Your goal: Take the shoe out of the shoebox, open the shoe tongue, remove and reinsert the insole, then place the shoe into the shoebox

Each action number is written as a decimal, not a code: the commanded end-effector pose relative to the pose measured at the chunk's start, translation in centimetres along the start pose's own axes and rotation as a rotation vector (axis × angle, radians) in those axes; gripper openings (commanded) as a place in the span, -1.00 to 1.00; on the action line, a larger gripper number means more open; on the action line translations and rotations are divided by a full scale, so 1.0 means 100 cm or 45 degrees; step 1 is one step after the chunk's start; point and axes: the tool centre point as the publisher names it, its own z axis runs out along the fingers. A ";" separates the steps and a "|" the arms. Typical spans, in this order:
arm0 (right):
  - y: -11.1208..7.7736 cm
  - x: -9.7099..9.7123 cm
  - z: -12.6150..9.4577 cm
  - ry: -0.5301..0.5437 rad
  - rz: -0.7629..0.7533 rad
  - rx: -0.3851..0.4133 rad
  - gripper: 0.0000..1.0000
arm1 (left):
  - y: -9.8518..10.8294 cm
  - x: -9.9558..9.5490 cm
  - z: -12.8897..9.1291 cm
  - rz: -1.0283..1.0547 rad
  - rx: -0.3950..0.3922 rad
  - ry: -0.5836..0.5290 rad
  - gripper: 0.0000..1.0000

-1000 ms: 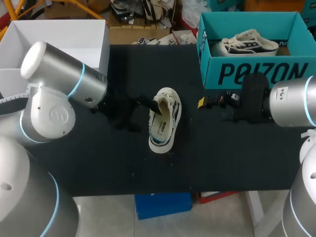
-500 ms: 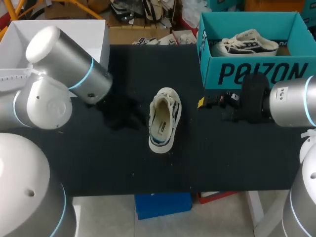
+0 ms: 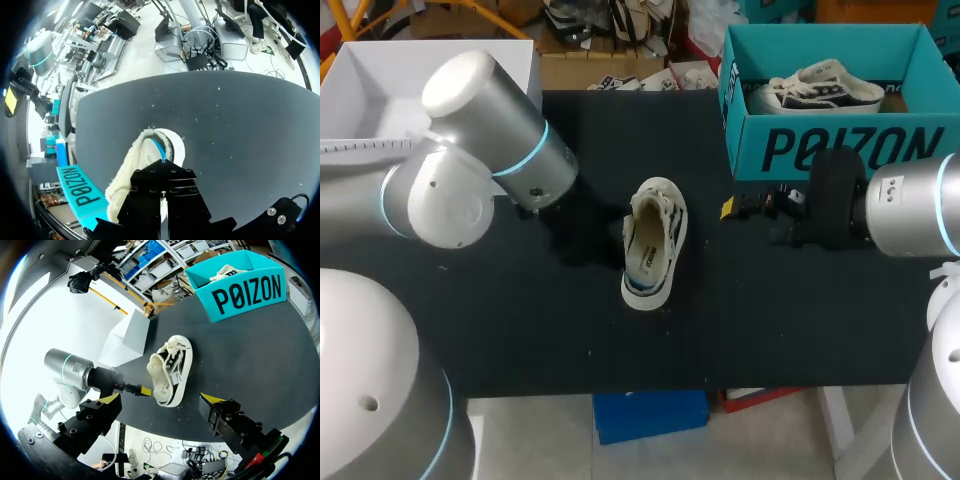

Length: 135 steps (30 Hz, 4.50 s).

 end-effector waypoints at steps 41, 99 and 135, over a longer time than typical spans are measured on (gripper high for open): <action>0.000 0.001 0.000 -0.003 0.001 0.001 1.00 | 0.009 -0.019 0.051 0.131 0.097 0.208 -1.00; 0.000 0.001 0.000 -0.003 0.001 0.001 1.00 | 0.015 0.012 -0.102 -0.746 -0.017 -0.178 1.00; 0.000 0.001 0.000 -0.003 0.001 0.001 1.00 | 0.149 -0.058 -0.022 -1.679 0.022 -0.582 -1.00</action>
